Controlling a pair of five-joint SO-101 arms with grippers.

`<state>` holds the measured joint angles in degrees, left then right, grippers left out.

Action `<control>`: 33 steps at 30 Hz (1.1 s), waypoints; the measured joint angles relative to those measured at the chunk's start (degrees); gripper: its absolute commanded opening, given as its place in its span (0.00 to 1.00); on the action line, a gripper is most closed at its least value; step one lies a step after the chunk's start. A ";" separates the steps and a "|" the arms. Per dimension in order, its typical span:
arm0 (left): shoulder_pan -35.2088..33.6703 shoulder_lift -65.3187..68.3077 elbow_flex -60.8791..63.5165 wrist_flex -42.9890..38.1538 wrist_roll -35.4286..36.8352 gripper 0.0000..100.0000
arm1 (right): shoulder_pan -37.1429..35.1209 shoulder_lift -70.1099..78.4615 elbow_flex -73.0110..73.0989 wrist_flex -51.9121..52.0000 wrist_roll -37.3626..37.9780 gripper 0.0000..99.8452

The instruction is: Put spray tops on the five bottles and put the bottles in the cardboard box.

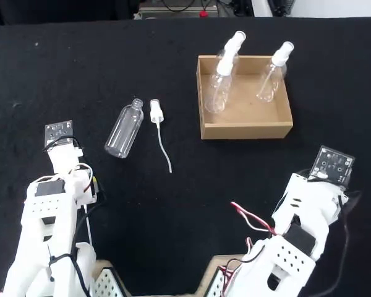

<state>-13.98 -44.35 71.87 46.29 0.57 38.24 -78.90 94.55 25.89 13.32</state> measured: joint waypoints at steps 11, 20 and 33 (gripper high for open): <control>0.00 0.00 0.00 0.00 0.00 0.08 | -0.97 0.00 0.88 -2.73 -0.09 0.27; 0.00 0.00 0.00 0.00 0.00 0.08 | -2.02 0.00 2.11 -2.73 0.00 0.21; 0.00 0.00 0.00 0.00 0.00 0.08 | -0.97 0.00 2.11 -2.73 0.00 0.21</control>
<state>-13.98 -44.35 71.87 46.29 0.57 37.27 -78.90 96.66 23.16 13.32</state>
